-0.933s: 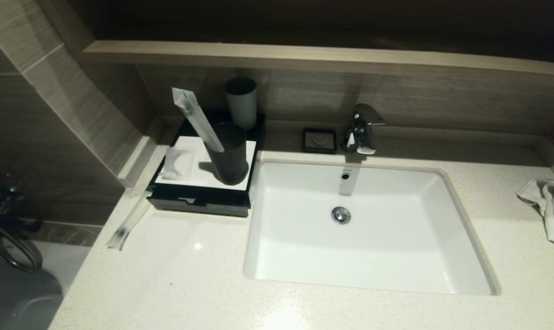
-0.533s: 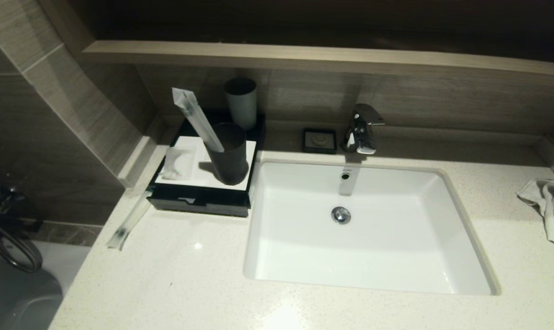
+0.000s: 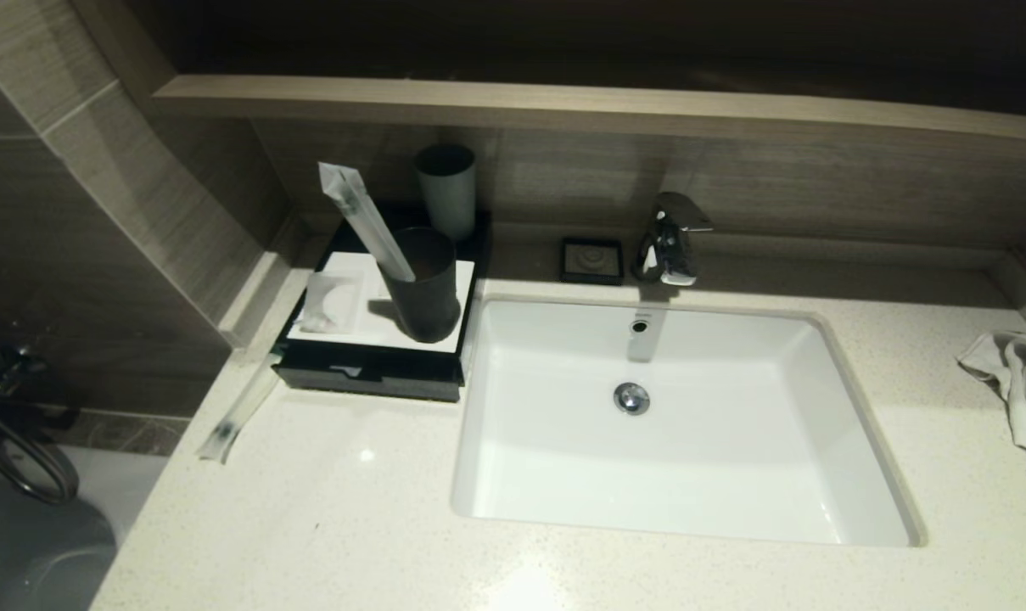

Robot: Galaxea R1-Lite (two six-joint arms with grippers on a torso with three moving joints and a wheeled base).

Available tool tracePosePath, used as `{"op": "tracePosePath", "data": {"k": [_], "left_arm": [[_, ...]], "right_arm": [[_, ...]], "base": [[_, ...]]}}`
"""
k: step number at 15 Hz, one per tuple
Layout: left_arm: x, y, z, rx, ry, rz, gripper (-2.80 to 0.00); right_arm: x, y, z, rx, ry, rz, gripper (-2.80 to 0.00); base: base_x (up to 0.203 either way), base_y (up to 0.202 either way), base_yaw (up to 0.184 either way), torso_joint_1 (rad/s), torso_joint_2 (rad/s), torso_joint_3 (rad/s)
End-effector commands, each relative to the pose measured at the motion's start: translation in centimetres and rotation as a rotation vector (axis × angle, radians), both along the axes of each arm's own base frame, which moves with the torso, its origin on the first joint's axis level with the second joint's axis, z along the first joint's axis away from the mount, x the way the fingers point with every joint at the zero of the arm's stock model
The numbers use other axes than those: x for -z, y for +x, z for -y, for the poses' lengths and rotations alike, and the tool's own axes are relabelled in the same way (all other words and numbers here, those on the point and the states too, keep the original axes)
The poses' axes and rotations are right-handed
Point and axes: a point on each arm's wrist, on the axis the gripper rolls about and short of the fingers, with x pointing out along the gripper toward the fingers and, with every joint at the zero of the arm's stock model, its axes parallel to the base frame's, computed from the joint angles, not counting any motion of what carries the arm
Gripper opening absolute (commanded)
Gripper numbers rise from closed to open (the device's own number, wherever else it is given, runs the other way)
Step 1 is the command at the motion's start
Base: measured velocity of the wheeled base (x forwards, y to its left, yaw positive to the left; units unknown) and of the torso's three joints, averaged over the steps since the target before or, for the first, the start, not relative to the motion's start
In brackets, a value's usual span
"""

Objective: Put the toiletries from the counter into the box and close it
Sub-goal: Open the drawer

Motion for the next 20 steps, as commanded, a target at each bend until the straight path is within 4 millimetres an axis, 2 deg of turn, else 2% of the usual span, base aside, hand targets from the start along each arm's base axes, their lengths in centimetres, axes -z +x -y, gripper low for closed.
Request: {"op": "tracePosePath", "data": {"k": [1,4,6,13,15,18,20], "left_arm": [[-0.1,0.0,0.0,0.0,0.0,0.008,-2.8],[-1.0,-0.2,0.0,-0.003,-0.004,0.063,-2.8],[-2.4,-0.6,0.0,0.0,-0.004,0.109,-2.8],[-7.1,-3.6,0.1,0.057,-0.017,0.136,-2.8],[-9.1,-2.8,0.1,0.059,-0.061,0.085,-2.8],[-13.6,-0.2,0.1,0.057,-0.179,0.021,-2.8],[-15.1,1.3,0.1,0.064,-0.208,0.008,-2.8]], "right_arm": [[0.0,0.0,0.0,0.0,0.0,0.0,-2.8],[0.0,0.0,0.0,0.0,0.0,0.0,-2.8],[0.0,0.0,0.0,0.0,0.0,0.0,-2.8],[0.0,0.0,0.0,0.0,0.0,0.0,-2.8],[0.0,0.0,0.0,0.0,0.0,0.0,-2.8],[0.0,0.0,0.0,0.0,0.0,0.0,-2.8],[0.0,0.0,0.0,0.0,0.0,0.0,-2.8]], "base": [[0.0,0.0,0.0,0.0,0.0,0.0],[0.0,0.0,0.0,0.0,0.0,0.0],[0.0,0.0,0.0,0.0,0.0,0.0],[0.0,0.0,0.0,0.0,0.0,0.0],[0.0,0.0,0.0,0.0,0.0,0.0],[0.0,0.0,0.0,0.0,0.0,0.0],[0.0,0.0,0.0,0.0,0.0,0.0]]}}
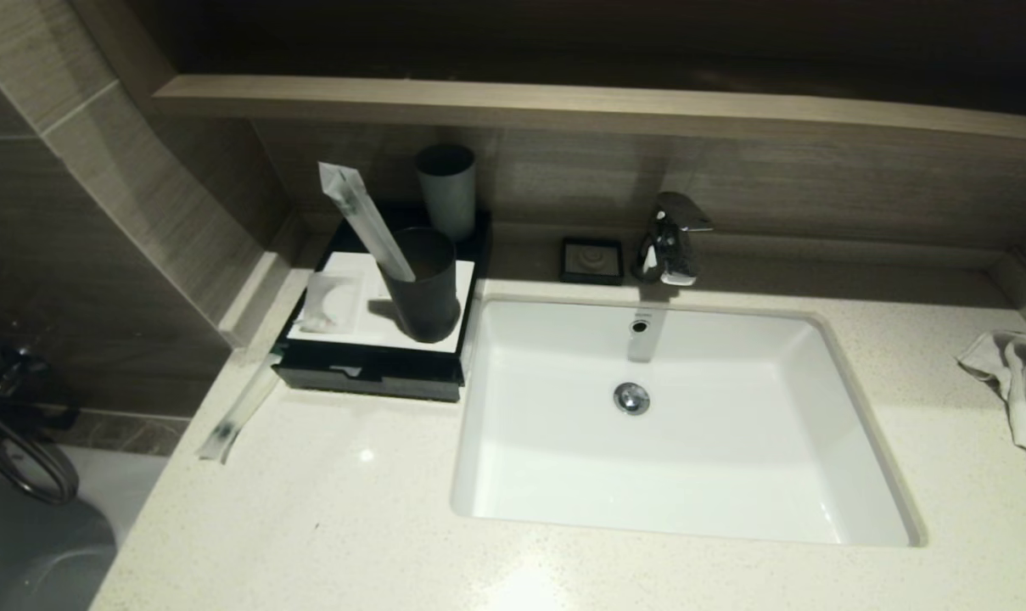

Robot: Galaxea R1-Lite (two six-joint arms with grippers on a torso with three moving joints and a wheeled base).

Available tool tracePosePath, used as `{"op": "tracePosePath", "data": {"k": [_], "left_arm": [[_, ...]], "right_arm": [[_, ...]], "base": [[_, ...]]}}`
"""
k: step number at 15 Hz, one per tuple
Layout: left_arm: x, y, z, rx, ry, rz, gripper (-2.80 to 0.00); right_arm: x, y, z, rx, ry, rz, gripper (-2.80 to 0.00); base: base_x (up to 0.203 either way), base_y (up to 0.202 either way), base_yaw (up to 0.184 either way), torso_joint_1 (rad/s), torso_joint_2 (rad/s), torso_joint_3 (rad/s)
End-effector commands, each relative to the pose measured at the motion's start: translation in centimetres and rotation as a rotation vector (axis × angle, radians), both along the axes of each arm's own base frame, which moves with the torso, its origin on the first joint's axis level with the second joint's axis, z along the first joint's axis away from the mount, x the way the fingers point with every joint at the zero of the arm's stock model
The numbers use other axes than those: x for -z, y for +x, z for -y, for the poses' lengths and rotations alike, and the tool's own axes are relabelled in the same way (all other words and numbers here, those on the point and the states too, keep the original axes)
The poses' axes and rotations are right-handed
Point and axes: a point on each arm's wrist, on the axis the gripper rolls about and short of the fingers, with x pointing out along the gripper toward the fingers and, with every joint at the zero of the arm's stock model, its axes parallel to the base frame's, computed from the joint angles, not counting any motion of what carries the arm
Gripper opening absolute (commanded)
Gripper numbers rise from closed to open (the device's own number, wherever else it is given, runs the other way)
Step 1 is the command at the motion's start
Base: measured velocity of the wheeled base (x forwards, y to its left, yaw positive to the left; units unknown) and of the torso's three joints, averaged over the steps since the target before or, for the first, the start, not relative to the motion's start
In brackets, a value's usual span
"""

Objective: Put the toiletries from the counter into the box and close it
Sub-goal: Open the drawer

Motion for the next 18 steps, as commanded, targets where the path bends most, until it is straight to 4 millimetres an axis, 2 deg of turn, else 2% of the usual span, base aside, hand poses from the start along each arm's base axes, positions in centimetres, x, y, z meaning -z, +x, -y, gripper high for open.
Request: {"op": "tracePosePath", "data": {"k": [1,7,9,12,15,18], "left_arm": [[-1.7,3.4,0.0,0.017,-0.013,-0.097,-2.8],[-3.8,10.4,0.1,0.068,-0.019,-0.199,-2.8],[-3.9,12.7,0.3,0.097,-0.019,-0.25,-2.8],[-2.9,15.7,1.0,0.153,-0.006,-0.356,-2.8],[-1.8,17.3,2.3,0.228,0.019,-0.434,-2.8],[0.0,19.8,3.6,0.252,0.045,-0.549,-2.8]], "right_arm": [[0.0,0.0,0.0,0.0,0.001,-0.001,-2.8],[0.0,0.0,0.0,0.0,0.001,0.0,-2.8],[0.0,0.0,0.0,0.0,0.001,0.0,-2.8],[0.0,0.0,0.0,0.0,0.001,0.0,-2.8],[0.0,0.0,0.0,0.0,0.001,0.0,-2.8],[0.0,0.0,0.0,0.0,0.001,0.0,-2.8]], "base": [[0.0,0.0,0.0,0.0,0.0,0.0],[0.0,0.0,0.0,0.0,0.0,0.0],[0.0,0.0,0.0,0.0,0.0,0.0],[0.0,0.0,0.0,0.0,0.0,0.0],[0.0,0.0,0.0,0.0,0.0,0.0],[0.0,0.0,0.0,0.0,0.0,0.0]]}}
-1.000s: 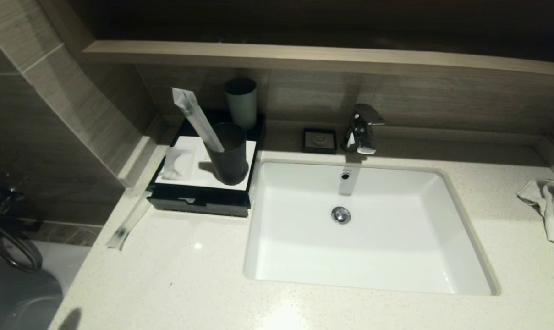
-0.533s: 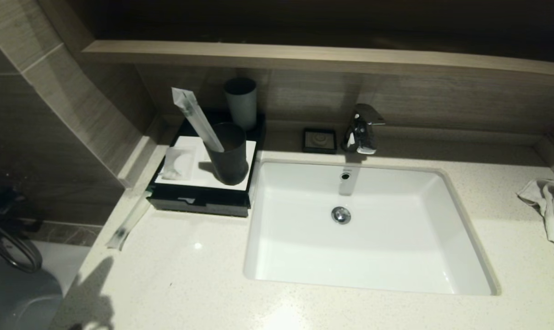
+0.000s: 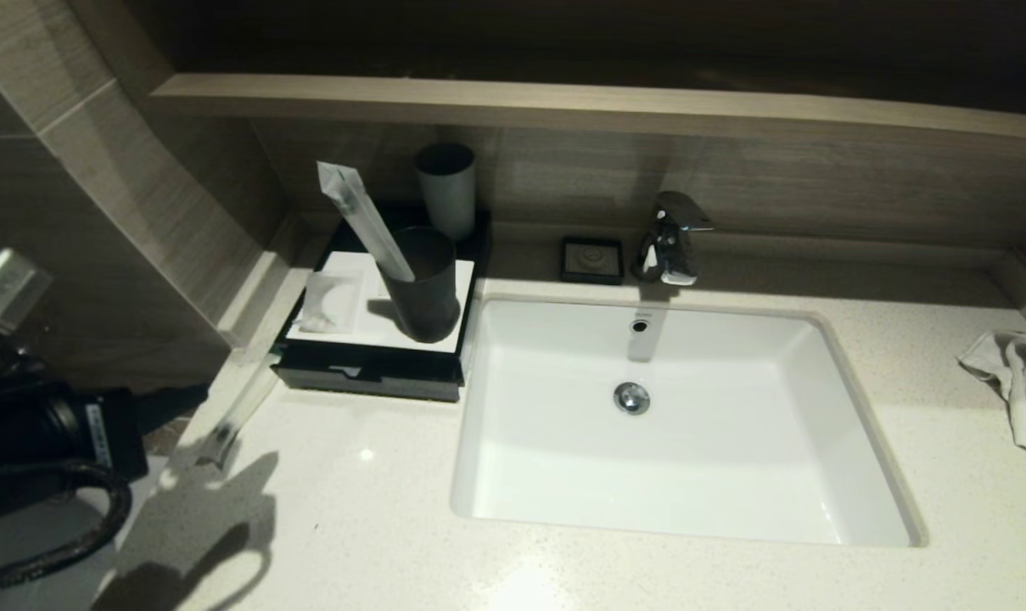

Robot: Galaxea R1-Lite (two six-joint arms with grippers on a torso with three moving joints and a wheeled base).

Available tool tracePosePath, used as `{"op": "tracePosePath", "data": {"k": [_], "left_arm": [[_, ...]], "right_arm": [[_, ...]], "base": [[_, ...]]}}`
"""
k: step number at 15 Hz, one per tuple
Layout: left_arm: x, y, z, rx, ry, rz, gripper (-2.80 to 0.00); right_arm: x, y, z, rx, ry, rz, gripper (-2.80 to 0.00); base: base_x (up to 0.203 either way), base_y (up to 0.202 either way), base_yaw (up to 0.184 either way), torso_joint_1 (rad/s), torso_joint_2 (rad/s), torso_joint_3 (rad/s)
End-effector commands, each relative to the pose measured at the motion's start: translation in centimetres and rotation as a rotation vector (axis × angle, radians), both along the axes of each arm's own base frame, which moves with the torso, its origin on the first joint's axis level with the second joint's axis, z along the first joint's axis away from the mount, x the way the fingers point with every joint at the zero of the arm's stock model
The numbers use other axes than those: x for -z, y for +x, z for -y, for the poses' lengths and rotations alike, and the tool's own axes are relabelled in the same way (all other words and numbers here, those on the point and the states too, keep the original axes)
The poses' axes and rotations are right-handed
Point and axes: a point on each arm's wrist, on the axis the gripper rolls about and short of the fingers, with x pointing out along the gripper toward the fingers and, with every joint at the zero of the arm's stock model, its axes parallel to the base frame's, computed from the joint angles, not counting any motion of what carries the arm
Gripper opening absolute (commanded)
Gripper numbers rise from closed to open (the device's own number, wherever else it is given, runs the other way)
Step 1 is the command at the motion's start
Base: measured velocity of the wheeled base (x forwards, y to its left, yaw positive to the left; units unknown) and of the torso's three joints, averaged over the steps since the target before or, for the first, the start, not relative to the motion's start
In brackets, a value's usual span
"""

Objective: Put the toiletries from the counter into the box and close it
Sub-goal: Open the drawer

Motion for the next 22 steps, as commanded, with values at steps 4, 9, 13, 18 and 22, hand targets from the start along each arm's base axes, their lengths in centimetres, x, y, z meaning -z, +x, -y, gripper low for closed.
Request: {"op": "tracePosePath", "data": {"k": [4,9,13,18,22], "left_arm": [[3.3,5.3,3.3,0.002,0.093,-0.12,-2.8],[4.4,7.1,6.1,0.003,0.181,-0.1,-2.8],[4.7,8.1,8.1,0.025,0.222,-0.084,-2.8],[5.3,9.1,8.8,0.013,0.237,-0.083,-2.8],[5.7,10.2,9.3,-0.012,0.244,-0.074,-2.8]], "right_arm": [[0.0,0.0,0.0,0.0,0.001,0.0,-2.8],[0.0,0.0,0.0,0.0,0.001,0.0,-2.8],[0.0,0.0,0.0,0.0,0.001,0.0,-2.8],[0.0,0.0,0.0,0.0,0.001,0.0,-2.8],[0.0,0.0,0.0,0.0,0.001,0.0,-2.8]], "base": [[0.0,0.0,0.0,0.0,0.0,0.0],[0.0,0.0,0.0,0.0,0.0,0.0],[0.0,0.0,0.0,0.0,0.0,0.0],[0.0,0.0,0.0,0.0,0.0,0.0],[0.0,0.0,0.0,0.0,0.0,0.0]]}}
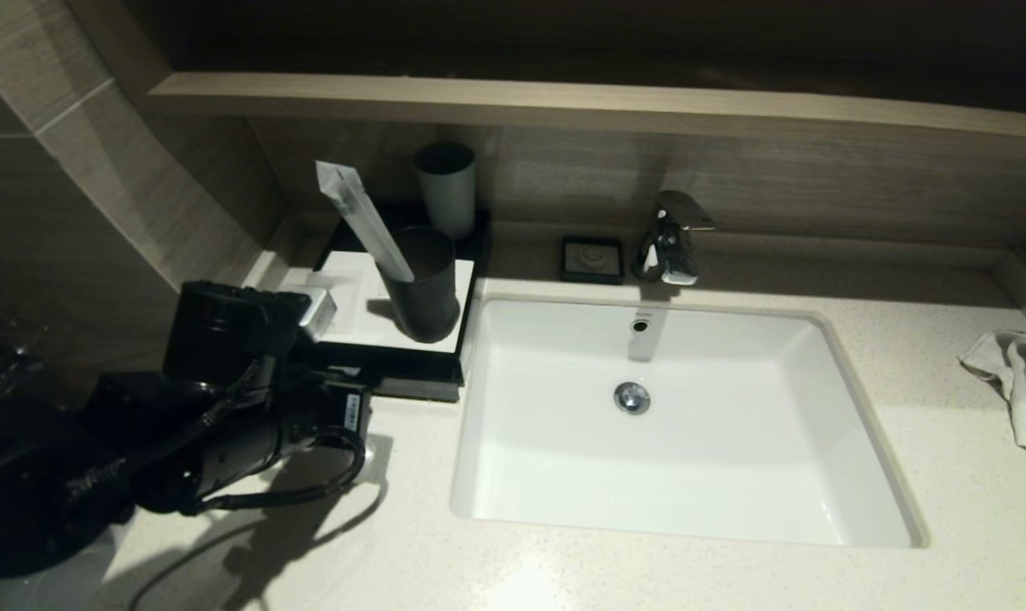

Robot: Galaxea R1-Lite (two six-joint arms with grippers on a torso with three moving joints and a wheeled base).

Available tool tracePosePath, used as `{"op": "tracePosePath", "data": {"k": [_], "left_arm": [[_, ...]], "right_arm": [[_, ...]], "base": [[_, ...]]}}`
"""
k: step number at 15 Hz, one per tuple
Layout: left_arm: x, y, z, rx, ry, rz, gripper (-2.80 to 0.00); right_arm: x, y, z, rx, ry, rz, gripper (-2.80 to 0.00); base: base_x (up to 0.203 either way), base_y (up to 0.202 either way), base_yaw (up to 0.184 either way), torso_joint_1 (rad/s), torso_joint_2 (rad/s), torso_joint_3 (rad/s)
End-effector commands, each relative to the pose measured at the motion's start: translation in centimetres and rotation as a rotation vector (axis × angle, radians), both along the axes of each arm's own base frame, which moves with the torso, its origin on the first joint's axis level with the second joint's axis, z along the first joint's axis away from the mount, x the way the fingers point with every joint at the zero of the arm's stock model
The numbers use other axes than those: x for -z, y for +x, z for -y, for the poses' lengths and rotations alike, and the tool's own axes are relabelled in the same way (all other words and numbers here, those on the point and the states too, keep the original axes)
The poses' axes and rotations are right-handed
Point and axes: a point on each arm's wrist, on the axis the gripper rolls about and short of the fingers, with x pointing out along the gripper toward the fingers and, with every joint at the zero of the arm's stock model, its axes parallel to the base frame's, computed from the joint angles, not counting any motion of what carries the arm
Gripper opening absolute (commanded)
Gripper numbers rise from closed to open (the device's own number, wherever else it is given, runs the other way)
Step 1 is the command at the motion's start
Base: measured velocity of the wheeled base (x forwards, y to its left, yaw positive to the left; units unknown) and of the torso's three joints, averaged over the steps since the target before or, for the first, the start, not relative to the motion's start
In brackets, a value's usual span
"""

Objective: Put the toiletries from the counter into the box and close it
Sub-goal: Open the drawer

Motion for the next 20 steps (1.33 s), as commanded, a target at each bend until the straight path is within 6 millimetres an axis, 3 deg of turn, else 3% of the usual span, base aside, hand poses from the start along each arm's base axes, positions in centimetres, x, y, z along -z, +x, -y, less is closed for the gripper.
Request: {"op": "tracePosePath", "data": {"k": [1,20], "left_arm": [[0.4,0.8,0.4,-0.006,-0.002,0.008,-2.8],[1.0,2.6,1.2,-0.032,-0.011,0.043,-2.8]], "right_arm": [[0.0,0.0,0.0,0.0,0.0,0.0,-2.8],[0.0,0.0,0.0,0.0,0.0,0.0,-2.8]], "base": [[0.0,0.0,0.0,0.0,0.0,0.0],[0.0,0.0,0.0,0.0,0.0,0.0]]}}
